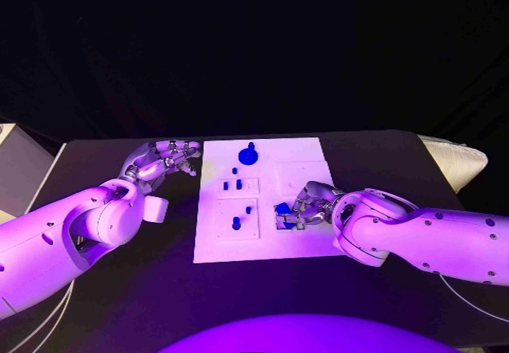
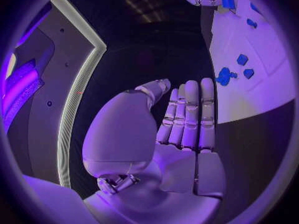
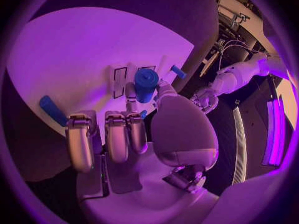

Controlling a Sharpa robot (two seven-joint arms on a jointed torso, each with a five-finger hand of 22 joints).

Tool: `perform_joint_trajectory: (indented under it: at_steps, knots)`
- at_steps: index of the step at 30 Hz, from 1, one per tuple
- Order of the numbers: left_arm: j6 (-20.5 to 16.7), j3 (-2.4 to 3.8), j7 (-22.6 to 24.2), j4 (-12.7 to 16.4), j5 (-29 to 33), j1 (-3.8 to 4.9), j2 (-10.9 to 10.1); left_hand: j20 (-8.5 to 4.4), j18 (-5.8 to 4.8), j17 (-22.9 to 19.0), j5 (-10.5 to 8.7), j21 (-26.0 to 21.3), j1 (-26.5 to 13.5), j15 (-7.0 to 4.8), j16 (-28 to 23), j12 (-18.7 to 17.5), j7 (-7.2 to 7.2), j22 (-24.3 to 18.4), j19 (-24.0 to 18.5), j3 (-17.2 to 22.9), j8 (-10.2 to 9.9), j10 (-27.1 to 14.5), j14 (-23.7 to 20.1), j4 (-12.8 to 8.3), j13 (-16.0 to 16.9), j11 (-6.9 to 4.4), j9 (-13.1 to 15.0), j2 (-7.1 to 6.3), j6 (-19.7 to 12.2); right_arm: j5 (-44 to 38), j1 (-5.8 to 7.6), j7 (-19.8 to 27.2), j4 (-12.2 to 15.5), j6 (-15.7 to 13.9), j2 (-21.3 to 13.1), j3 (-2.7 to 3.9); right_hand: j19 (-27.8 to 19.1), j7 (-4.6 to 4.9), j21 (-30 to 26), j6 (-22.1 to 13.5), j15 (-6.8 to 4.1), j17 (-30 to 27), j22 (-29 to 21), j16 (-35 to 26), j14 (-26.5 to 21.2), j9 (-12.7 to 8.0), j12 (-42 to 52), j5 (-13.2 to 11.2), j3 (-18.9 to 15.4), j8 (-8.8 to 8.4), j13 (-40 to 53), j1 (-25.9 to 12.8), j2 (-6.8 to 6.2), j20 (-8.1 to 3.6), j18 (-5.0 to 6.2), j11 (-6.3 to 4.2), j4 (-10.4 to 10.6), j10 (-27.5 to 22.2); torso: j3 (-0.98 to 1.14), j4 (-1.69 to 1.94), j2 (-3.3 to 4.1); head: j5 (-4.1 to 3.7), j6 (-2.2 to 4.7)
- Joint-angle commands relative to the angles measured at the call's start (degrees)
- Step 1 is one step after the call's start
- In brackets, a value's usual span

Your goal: Assemble the parts on the task board

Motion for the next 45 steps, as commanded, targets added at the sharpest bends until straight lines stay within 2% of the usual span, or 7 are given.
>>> perform_joint_trajectory:
  at_steps: [1,12,15,23,29,36,45]
  knots:
    - [0.5,0.04,0.3,0.2,0.3,0.01,0.0,0.01,0.81,-0.1,0.3,-0.2,0.5,-0.14,-0.4,0.2,0.05,-0.1,0.4,-0.1,0.4,-0.3,0.4,0.2,-0.1,-0.18,-0.1,-0.02,0.1,-1.3,-0.14,-0.7,-0.3,0.9,0.3,-0.09,6.0,0.1,0.3,0.5,-0.31,15.1,15.1,0.2,6.0,0.1,0.1,-0.7,-0.4,0.34,15.1,-1.0,-0.06,-0.35,-0.83,-0.34,0.2,6.0,-0.04,-0.04,-0.02,-0.09,-0.03]
    - [0.3,0.04,0.1,0.2,0.3,0.01,-0.1,0.01,0.81,-0.1,0.3,-0.3,0.5,-0.14,-0.4,0.2,0.06,-0.1,0.5,-0.1,0.4,-0.3,0.4,0.2,-0.1,-0.18,-0.1,0.02,0.1,-4.4,-0.14,-1.5,-0.7,-0.9,1.0,-0.08,6.0,0.02,0.3,0.6,-0.37,15.1,15.1,0.2,6.0,0.3,0.1,-2.8,-1.8,0.72,15.1,-4.4,0.17,-0.4,-0.83,-0.4,0.3,6.0,-0.03,0.05,-0.02,-0.35,0.17]
    - [0.3,0.04,0.1,0.2,0.3,0.01,-0.1,0.01,0.81,-0.1,0.3,-0.3,0.5,-0.14,-0.4,0.2,0.06,-0.1,0.5,-0.1,0.4,-0.3,0.4,0.2,-0.1,-0.18,-0.1,0.02,0.1,-4.8,-0.14,-1.1,-0.6,-0.5,1.1,-0.08,6.0,0.05,0.3,0.5,-0.36,15.1,15.1,0.2,6.0,0.7,0.1,-8.4,-4.2,1.08,15.1,-7.7,-2.26,-0.41,-0.83,-0.38,0.4,6.0,-0.01,-0.02,0.02,-0.32,0.2]
    - [0.3,0.04,0.1,0.2,0.3,0.01,-0.1,0.01,0.81,-0.1,0.3,-0.3,0.5,-0.14,-0.4,0.2,0.06,-0.1,0.5,-0.1,0.4,-0.3,0.4,0.2,-0.1,-0.18,-0.1,0.02,0.1,-5.6,-0.15,-0.3,-0.1,0.4,0.7,-0.08,6.0,0.17,0.2,-0.1,-0.29,15.1,15.0,0.2,6.0,1.1,0.1,-16.1,-7.3,1.43,15.1,-11.7,-6.29,-0.36,-0.8,-0.28,0.5,6.0,0.03,0.0,-0.04,-0.31,0.26]
    - [0.3,0.04,0.1,0.1,0.3,-0.02,-0.1,0.01,0.81,-0.1,0.3,-0.3,0.5,-0.14,-0.4,0.2,0.06,-0.1,0.5,-0.1,0.4,-0.3,0.4,0.2,-0.1,-0.18,-0.1,0.02,0.1,-6.8,-0.24,0.7,0.7,-0.4,-0.4,-0.08,6.0,0.18,0.2,-0.2,-0.27,15.1,15.0,0.2,6.0,1.2,0.1,-16.7,-6.8,1.52,15.1,-11.4,-5.66,-0.34,-0.8,-0.26,0.5,6.0,0.05,0.08,-0.07,-0.24,0.22]
    - [0.3,0.04,0.1,0.1,0.3,-0.15,-0.1,0.0,0.81,-0.1,0.31,-0.3,0.5,-0.14,-0.4,0.2,0.06,-0.2,0.5,-0.1,0.4,-0.3,0.5,0.3,-0.1,-0.19,-0.1,0.11,0.2,-5.9,-0.3,5.4,1.6,-3.3,-2.5,-0.06,5.8,0.15,-0.2,-0.6,-0.29,15.1,14.8,0.2,6.0,1.4,0.1,-14.7,-3.4,1.73,15.1,-1.1,-2.04,-0.34,-0.7,-0.29,0.2,6.0,0.04,-0.01,-0.02,-0.08,0.27]
    - [0.3,0.04,0.1,0.0,0.3,-0.33,-0.1,0.0,0.81,-0.1,0.31,-0.3,0.5,-0.14,-0.4,0.2,0.06,-0.2,0.5,-0.1,0.4,-0.3,0.5,0.3,-0.1,-0.19,-0.1,0.11,0.2,-0.9,-0.22,13.9,2.5,-7.2,-6.3,0.07,5.7,0.35,-0.6,-1.2,-0.19,15.1,14.6,0.2,6.0,1.1,0.1,-12.4,-2.2,1.3,15.1,6.7,-1.62,-0.27,-0.61,-0.15,-0.1,6.0,0.03,-0.08,-0.08,-0.23,0.19]
